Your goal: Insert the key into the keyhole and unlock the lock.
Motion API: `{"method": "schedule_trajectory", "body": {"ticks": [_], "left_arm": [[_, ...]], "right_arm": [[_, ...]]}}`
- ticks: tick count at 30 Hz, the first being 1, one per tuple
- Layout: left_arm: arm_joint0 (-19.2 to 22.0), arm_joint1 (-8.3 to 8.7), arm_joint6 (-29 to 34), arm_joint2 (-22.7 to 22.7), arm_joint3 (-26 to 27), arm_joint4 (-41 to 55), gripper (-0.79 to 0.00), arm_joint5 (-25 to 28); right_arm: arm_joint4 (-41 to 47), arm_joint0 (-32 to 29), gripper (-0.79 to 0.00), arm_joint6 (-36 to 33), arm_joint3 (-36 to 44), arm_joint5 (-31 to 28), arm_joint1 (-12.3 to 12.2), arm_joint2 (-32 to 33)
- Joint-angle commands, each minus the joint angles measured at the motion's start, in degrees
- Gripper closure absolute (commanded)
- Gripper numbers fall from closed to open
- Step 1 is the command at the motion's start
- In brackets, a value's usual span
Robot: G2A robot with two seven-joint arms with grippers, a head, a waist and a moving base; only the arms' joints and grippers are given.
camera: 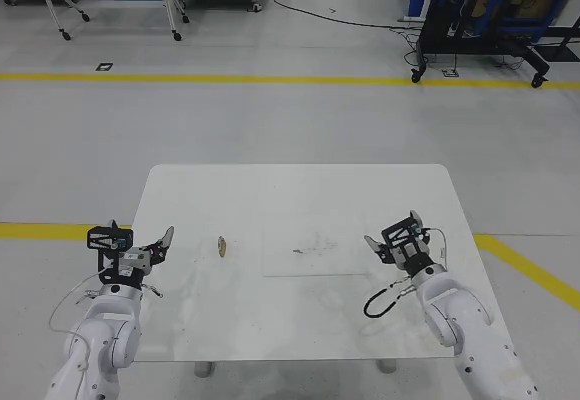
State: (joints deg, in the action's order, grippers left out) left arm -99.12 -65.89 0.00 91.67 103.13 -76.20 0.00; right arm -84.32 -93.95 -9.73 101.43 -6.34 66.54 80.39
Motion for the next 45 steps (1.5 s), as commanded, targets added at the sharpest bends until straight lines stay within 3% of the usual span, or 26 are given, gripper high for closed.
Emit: {"method": "schedule_trajectory", "body": {"ticks": [1,12,17,21,23,24,26,27,28,34,37,42,44,45], "left_arm": [[0.0,0.0,0.0,0.0,0.0,0.0,-0.785,0.0],[0.0,0.0,0.0,0.0,0.0,0.0,-0.785,0.0],[0.0,0.0,0.0,0.0,0.0,0.0,-0.785,0.0],[0.0,0.0,0.0,0.0,0.0,0.0,-0.785,0.0],[0.0,0.0,0.0,0.0,0.0,0.0,-0.785,0.0],[0.0,0.0,0.0,0.0,0.0,0.0,-0.785,0.0],[0.0,0.0,0.0,0.0,0.0,0.0,-0.785,0.0],[0.0,0.0,0.0,0.0,0.0,0.0,-0.785,0.0],[0.0,0.0,0.0,0.0,0.0,0.0,-0.785,0.0],[0.0,0.0,0.0,0.0,0.0,0.0,-0.785,0.0],[0.0,0.0,0.0,0.0,0.0,0.0,-0.785,0.0],[0.0,0.0,0.0,0.0,0.0,0.0,-0.785,0.0],[0.0,0.0,0.0,0.0,0.0,0.0,-0.785,0.0],[0.0,0.0,0.0,0.0,0.0,0.0,-0.785,0.0]], "right_arm": [[0.04,-0.08,-0.785,0.17,0.05,0.16,-0.01,0.13],[-0.18,-0.01,-0.785,0.25,0.08,-0.62,-0.02,-0.24],[-1.78,9.67,-0.785,-4.05,-5.72,-17.26,0.1,-6.85],[-0.12,19.74,-0.785,-1.73,-14.01,-36.48,0.41,-12.77],[-2.03,24.07,-0.785,-1.04,-17.59,-41.47,0.7,-15.67],[-2.56,26.02,-0.748,-0.43,-19.29,-43.79,0.92,-17.26],[-3.28,29.77,-0.508,0.63,-23.02,-47.35,1.41,-19.96],[-3.6,31.4,-0.388,0.77,-24.73,-48.28,1.69,-21.19],[-3.64,32.83,-0.372,0.89,-26.33,-48.63,2.0,-22.32],[-2.56,39.11,-0.391,-3.22,-33.6,-44.81,4.4,-28.45],[-1.48,41.39,-0.483,-4.81,-36.34,-43.73,5.61,-31.16],[-1.85,43.95,-0.514,-6.14,-39.7,-42.64,7.12,-34.82],[-1.52,44.81,-0.493,-6.36,-40.96,-42.16,7.69,-35.87],[-1.32,45.24,-0.388,-6.4,-41.65,-42.11,7.96,-36.34]]}}
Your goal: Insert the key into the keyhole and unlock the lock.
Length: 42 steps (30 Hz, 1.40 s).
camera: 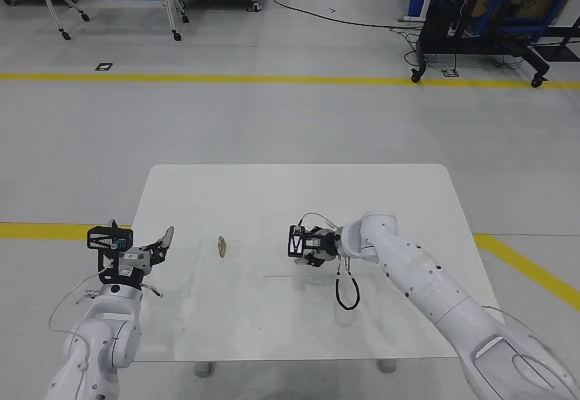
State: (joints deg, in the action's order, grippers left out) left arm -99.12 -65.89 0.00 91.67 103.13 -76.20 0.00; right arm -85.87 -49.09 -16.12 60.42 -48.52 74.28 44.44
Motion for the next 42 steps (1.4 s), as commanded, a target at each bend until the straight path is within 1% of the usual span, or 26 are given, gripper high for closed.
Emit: {"method": "schedule_trajectory", "body": {"ticks": [1,3,5,7,10,17,24,28,34,38,42], "left_arm": [[0.0,0.0,0.0,0.0,0.0,0.0,-0.785,0.0],[0.0,0.0,0.0,0.0,0.0,0.0,-0.785,0.0],[0.0,0.0,0.0,0.0,0.0,0.0,-0.785,0.0],[0.0,0.0,0.0,0.0,0.0,0.0,-0.785,0.0],[0.0,0.0,0.0,0.0,0.0,0.0,-0.785,0.0],[0.0,0.0,0.0,0.0,0.0,0.0,-0.785,0.0],[0.0,0.0,0.0,0.0,0.0,0.0,-0.785,0.0],[0.0,0.0,0.0,0.0,0.0,0.0,-0.785,0.0],[0.0,0.0,0.0,0.0,0.0,0.0,-0.785,0.0],[0.0,0.0,0.0,0.0,0.0,0.0,-0.785,0.0],[0.0,0.0,0.0,0.0,0.0,0.0,-0.785,0.0]], "right_arm": [[0.58,0.82,-0.354,0.02,-1.4,-0.03,0.49,-0.81],[1.07,1.7,-0.299,0.1,-2.79,-0.13,1.0,-1.61],[1.33,2.49,-0.271,0.14,-3.84,-0.29,1.48,-2.43],[1.45,3.13,-0.197,0.13,-4.64,-0.44,1.88,-3.1],[1.48,3.95,0.0,-0.51,-5.61,-0.3,2.35,-3.82],[0.85,4.65,0.0,-0.74,-6.44,0.6,3.02,-4.97],[-1.1,3.36,0.0,-0.99,-3.78,1.04,2.23,-4.13],[-2.35,2.39,0.0,0.53,-1.26,0.42,1.14,-2.37],[-4.93,-1.16,0.0,4.34,4.96,-2.41,-1.67,2.31],[-5.99,-4.31,0.0,5.93,8.87,-1.91,-3.11,5.1],[-5.87,-6.0,0.0,6.29,10.52,-2.25,-3.88,6.71]]}}
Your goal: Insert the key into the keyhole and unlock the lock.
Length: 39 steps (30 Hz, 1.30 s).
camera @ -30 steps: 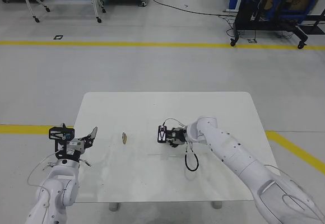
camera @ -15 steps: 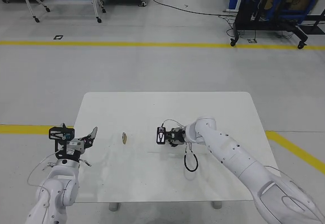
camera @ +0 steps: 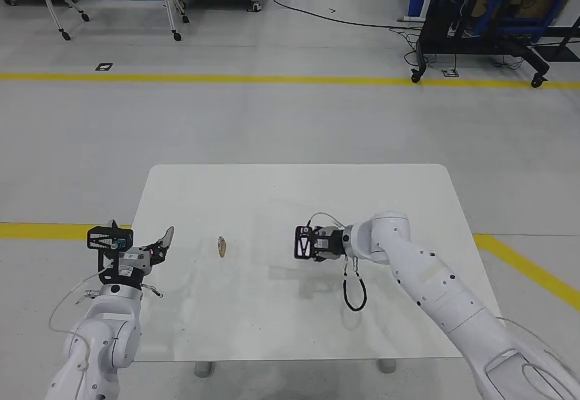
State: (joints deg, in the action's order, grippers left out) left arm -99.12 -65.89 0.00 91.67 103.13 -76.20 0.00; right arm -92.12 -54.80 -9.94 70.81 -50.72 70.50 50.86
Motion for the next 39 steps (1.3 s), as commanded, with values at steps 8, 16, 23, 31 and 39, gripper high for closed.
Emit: {"method": "schedule_trajectory", "body": {"ticks": [8,16,23,31,39], "left_arm": [[0.0,0.0,0.0,0.0,0.0,0.0,-0.785,0.0],[0.75,0.08,3.41,-2.73,4.55,-8.35,-0.785,0.13],[12.79,-0.97,19.58,-16.6,6.36,-16.21,-0.785,7.29],[26.9,-3.35,27.52,-28.07,-4.4,-15.94,-0.785,8.86],[36.55,-6.22,30.54,-36.52,-17.42,-14.43,-0.785,7.5]], "right_arm": [[1.14,-0.48,0.0,0.24,0.03,-0.31,-0.18,0.64],[1.14,-0.48,0.0,0.24,0.03,-0.31,-0.18,0.64],[1.14,-0.48,0.0,0.24,0.03,-0.31,-0.18,0.64],[1.14,-0.48,0.0,0.24,0.03,-0.31,-0.18,0.64],[1.14,-0.48,0.0,0.24,0.03,-0.31,-0.18,0.64]]}}
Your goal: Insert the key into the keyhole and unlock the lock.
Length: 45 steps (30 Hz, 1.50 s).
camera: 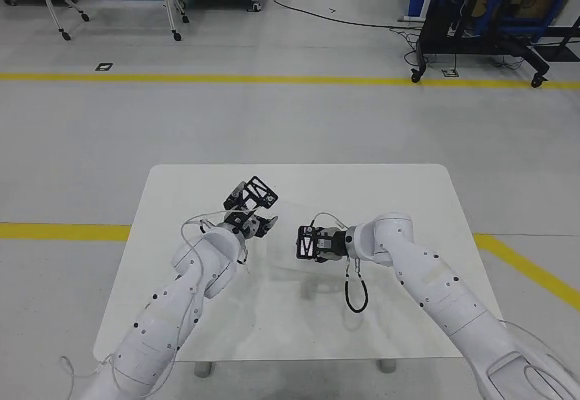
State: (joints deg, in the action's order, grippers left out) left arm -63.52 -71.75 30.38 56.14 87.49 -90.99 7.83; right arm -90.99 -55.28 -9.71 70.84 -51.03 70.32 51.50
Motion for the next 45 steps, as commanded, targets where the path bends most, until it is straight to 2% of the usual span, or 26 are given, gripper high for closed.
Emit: {"method": "schedule_trajectory", "body": {"ticks": [1,7,13,28,45], "left_arm": [[1.7,-0.68,0.27,-1.73,-3.19,0.52,-0.785,-0.51],[4.49,-2.23,1.08,-5.75,-10.21,0.11,-0.785,-0.32],[6.07,-3.45,0.56,-7.65,-15.16,0.47,-0.785,-1.08],[8.33,-5.6,0.91,-10.28,-20.57,-1.9,-0.785,-2.74],[9.74,-7.16,0.63,-10.13,-23.5,-2.72,-0.785,-2.87]], "right_arm": [[0.0,0.0,0.0,0.0,0.0,0.0,0.0,0.0],[0.0,0.0,0.0,0.0,0.0,0.0,0.0,0.0],[0.0,0.0,0.0,0.0,0.0,0.0,0.0,0.0],[0.0,0.0,0.0,0.0,0.0,0.0,0.0,0.0],[0.45,-0.51,0.0,1.16,0.57,0.96,-0.04,0.28]]}}
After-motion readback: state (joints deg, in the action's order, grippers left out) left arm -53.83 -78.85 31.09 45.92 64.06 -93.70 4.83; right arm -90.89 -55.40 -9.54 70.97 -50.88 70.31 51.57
